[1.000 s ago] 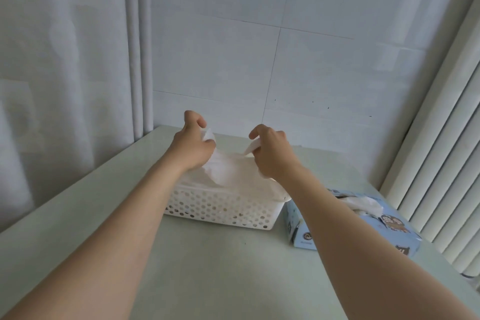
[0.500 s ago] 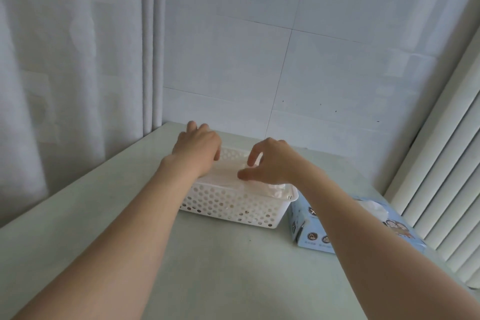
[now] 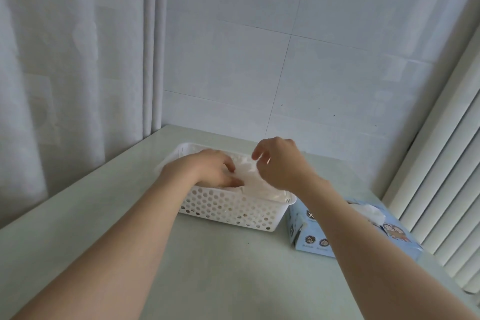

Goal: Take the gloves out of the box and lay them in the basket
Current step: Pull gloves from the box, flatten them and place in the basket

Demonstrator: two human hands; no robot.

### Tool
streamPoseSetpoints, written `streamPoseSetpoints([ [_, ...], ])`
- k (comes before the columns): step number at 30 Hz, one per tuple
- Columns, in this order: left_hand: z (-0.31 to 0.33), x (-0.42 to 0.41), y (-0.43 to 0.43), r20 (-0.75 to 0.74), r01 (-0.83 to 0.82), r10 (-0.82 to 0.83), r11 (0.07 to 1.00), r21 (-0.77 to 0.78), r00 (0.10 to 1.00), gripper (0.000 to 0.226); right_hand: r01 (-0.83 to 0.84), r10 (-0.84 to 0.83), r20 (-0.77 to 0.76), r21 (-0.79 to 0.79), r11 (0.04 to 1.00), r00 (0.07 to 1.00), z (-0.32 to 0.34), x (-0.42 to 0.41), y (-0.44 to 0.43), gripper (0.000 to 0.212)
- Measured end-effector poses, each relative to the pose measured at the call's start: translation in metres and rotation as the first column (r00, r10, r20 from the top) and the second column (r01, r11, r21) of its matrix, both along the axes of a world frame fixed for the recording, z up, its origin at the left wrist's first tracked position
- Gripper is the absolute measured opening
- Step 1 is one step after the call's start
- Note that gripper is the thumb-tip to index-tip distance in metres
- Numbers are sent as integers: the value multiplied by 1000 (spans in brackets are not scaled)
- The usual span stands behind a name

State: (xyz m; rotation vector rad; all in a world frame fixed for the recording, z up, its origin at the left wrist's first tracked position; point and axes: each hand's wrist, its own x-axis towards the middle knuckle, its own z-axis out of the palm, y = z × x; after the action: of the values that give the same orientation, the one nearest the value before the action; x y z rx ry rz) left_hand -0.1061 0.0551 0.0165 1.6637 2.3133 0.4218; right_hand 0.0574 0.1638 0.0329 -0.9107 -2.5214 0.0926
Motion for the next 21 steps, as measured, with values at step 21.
streamPoseSetpoints([
  [21, 7, 56, 18, -240, 175, -81, 899, 402, 967, 27, 92, -112, -372, -73, 993, 921, -37, 104, 8, 41],
])
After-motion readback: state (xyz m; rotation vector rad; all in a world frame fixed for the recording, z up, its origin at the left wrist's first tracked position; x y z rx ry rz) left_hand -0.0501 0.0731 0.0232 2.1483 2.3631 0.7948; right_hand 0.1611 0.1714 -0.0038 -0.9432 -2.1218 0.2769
